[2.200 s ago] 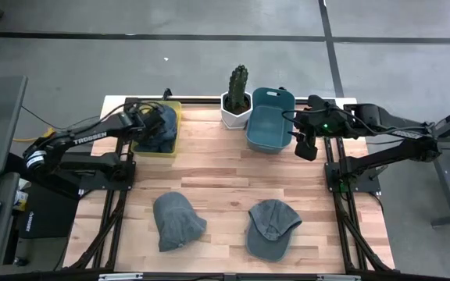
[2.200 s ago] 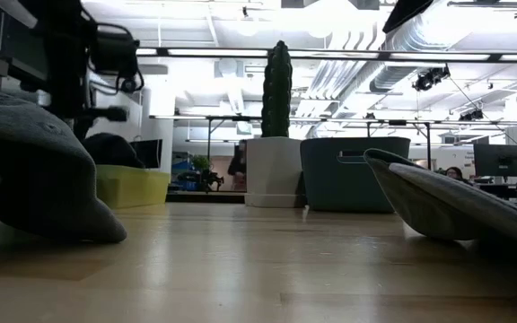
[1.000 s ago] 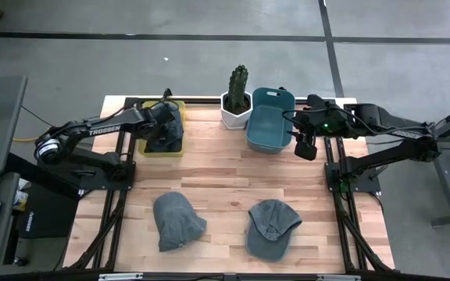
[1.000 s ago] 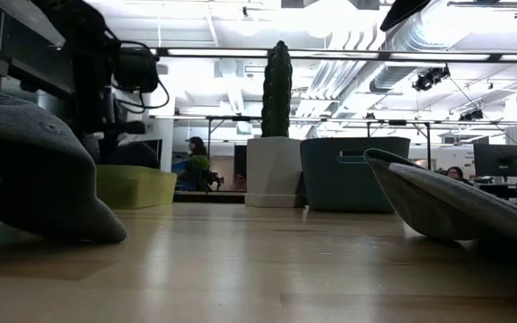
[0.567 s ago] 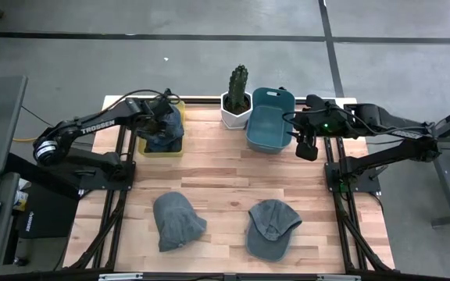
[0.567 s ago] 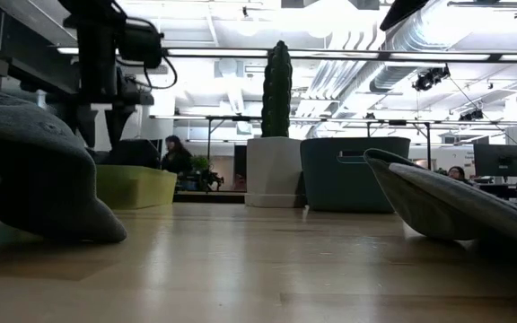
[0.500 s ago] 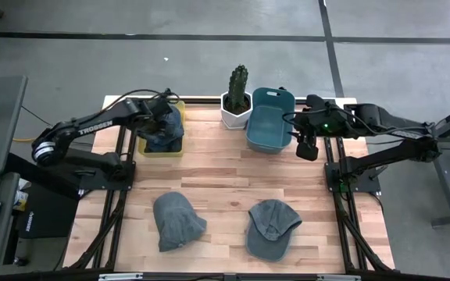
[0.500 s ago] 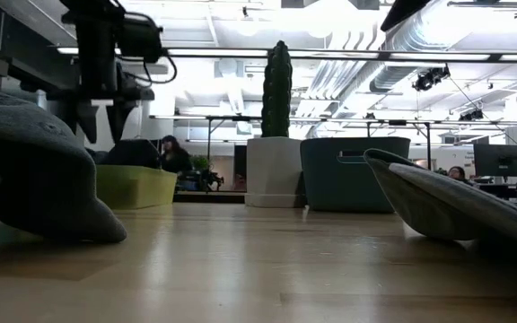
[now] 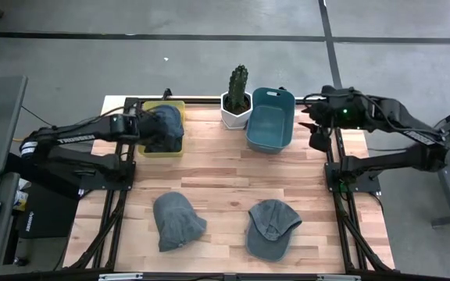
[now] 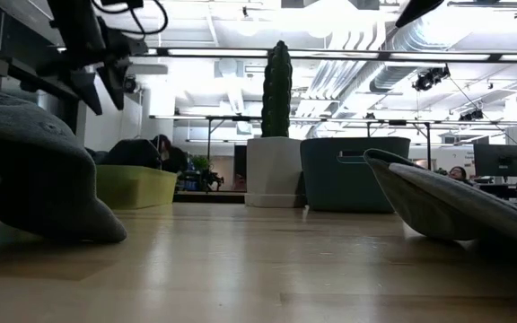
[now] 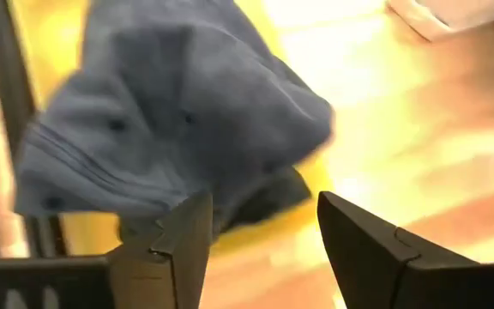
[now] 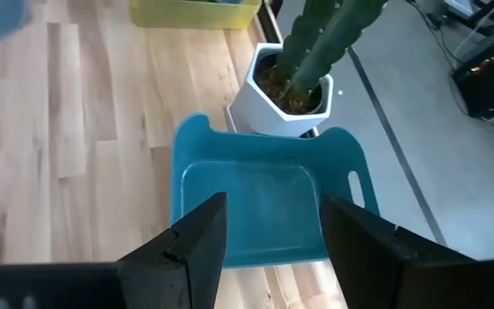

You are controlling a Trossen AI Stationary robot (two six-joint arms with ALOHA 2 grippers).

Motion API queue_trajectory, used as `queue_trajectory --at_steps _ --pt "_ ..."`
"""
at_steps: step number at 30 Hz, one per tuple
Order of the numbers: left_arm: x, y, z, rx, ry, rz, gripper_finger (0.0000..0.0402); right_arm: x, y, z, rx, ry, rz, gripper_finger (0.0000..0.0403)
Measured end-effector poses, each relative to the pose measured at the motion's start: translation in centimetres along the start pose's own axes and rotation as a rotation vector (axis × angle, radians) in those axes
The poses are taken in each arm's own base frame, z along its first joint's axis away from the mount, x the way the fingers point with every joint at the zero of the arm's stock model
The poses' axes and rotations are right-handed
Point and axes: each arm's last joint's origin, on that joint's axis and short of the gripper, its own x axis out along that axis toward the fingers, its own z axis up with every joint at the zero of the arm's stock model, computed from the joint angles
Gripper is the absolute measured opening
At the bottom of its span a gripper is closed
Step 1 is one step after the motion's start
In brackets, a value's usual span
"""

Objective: Pick & Place hat
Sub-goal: Put the left gray cap into the blue bin

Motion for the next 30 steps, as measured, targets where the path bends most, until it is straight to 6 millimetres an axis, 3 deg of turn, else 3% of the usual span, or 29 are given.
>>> queue_trajectory --at_steps 11,18,27,30 --pt "-2.4 -3.4 -5.6 0.111 0.065 -0.201 0.0119 -0.6 -0.8 -0.8 -0.015 -0.014 0.059 0.0181" --pt "-4.4 -5.8 -9.9 0.164 0.138 -0.363 0.0077 1.2 -0.1 -3.0 -0.023 0.024 0.118 0.0181" --pt "-7.6 -10.1 -13.5 0.285 0.215 -0.347 0.0007 2.6 1.1 -5.3 0.01 -0.035 0.218 0.0181" --pt "-8.4 -11.8 -14.5 0.334 0.236 -0.306 0.0005 2.7 1.3 -5.7 0.011 -0.046 0.228 0.0181"
